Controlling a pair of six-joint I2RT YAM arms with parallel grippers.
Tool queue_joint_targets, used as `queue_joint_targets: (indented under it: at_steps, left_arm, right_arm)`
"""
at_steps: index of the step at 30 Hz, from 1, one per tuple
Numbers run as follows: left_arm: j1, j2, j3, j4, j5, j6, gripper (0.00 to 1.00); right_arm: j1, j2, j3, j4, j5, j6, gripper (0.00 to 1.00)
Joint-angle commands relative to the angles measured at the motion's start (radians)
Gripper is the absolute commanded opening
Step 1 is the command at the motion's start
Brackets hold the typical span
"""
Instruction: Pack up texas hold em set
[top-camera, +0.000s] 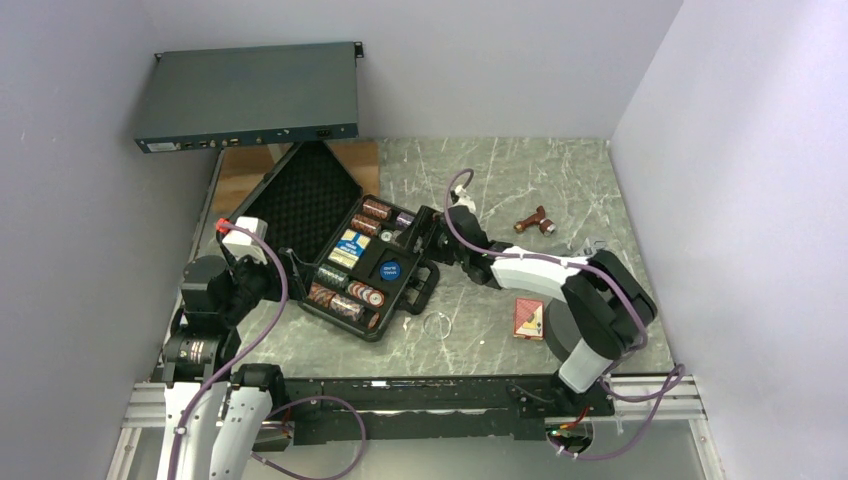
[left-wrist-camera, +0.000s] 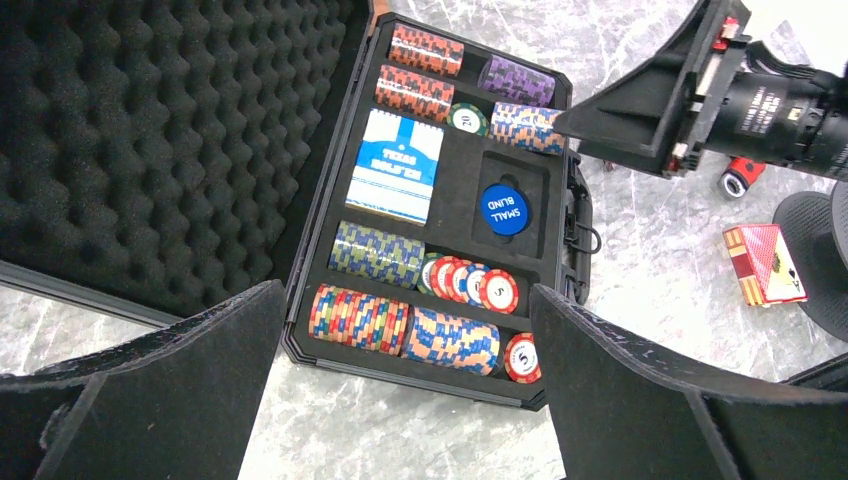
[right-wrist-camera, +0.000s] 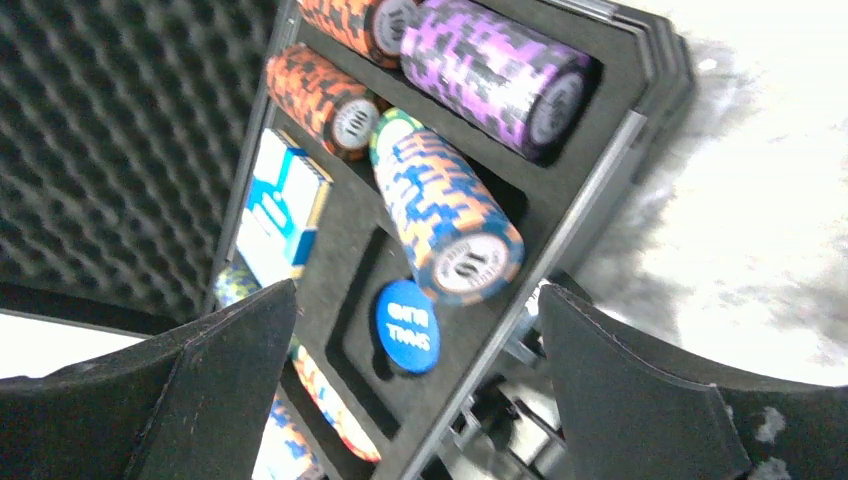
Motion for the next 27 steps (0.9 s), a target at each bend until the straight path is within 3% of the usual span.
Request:
queue_joint_targets:
  at_steps: [1,4,6,9,13,15,27]
  left_arm:
    - [-0.002,-0.009,-0.007,0.032,-0.002,0.009,0.99]
    - [-0.002,-0.009,-0.007,0.032,-0.002,0.009,0.99]
    - [-0.002,-0.010,-0.007,0.033,-0.002,0.009,0.99]
    - [-0.002,-0.011,-0.007,0.032,-0.002,0.009,0.99]
    - [-0.003,-0.012,-0.007,0.032,-0.003,0.008,0.99]
    - [-0.002,-0.011,-0.007,0.032,-0.003,0.007,0.99]
    - [-0.002,-0.009,-0.007,0.032,-0.002,0.008,0.99]
  right_arm:
    - [0.001,-0.095,0.034,-0.268,0.094,-0.096,0.95]
    - [-0.001,-0.143,0.065,-0.356,0.139,-0.121,0.90]
    - [0.000,-0.165,0.065,-0.366,0.142,-0.131,0.73]
    - [0.000,-0.158,0.074,-0.362,0.118,-0.141,0.34]
    - [0.000,-0.102,0.103,-0.364,0.097,-0.147,0.06]
    - [0.000,-0.070,0.122,-0.366,0.090,-0.148,0.00]
    - [0.000,0.042,0.196,-0.324,0.058,-0.149,0.00]
